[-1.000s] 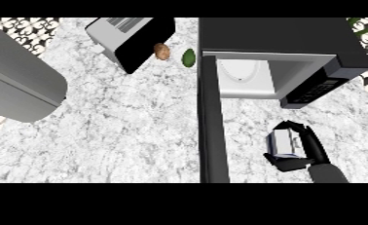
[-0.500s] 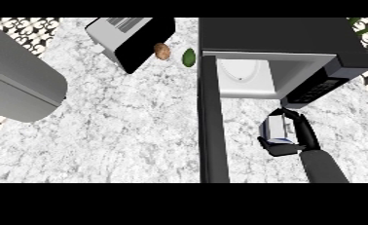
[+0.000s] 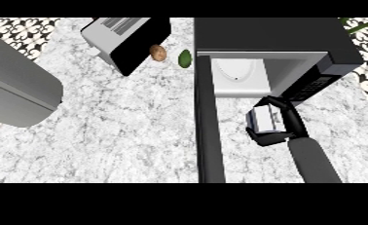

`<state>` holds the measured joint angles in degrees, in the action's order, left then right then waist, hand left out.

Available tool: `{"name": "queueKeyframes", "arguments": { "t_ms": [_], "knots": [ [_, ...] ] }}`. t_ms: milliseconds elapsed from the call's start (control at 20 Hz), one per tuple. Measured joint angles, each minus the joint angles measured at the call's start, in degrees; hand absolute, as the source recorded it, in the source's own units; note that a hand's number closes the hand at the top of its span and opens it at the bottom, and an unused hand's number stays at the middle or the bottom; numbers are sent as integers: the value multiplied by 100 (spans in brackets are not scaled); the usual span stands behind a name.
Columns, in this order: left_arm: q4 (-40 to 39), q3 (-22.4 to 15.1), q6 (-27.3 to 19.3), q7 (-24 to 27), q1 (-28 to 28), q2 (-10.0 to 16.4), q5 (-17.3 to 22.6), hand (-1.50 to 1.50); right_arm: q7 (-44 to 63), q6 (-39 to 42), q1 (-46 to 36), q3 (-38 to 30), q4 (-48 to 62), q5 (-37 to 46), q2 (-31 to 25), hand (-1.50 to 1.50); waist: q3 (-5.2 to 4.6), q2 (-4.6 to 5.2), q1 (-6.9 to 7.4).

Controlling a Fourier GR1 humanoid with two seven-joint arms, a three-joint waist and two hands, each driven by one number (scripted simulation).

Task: Pick up the milk, place it into the microwave and close the microwave

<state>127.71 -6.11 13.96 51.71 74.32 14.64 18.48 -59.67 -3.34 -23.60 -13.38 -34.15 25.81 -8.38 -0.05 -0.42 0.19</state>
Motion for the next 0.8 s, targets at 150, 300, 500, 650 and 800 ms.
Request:
{"name": "queueKeyframes", "arguments": {
  "t_ms": [150,300,500,650,800],
  "knots": [
    [57,132,22,-81,-29,35,136,-150,386,-92,12,112,-613,-2,132,150,-3,-4,-30],
    [37,251,75,-162,-84,64,242,-150,936,-169,-45,188,-1126,4,208,150,-2,1,-24],
    [50,338,133,-261,-157,60,299,-150,1741,-61,-261,247,-1568,-38,230,150,1,13,-1],
    [-193,389,177,-266,-357,21,277,-150,2236,-26,-634,286,-1512,11,218,150,2,26,37],
    [-335,528,215,-362,-559,37,366,-150,2408,-115,-1075,240,-1095,79,146,150,5,48,81]
  ]
}}
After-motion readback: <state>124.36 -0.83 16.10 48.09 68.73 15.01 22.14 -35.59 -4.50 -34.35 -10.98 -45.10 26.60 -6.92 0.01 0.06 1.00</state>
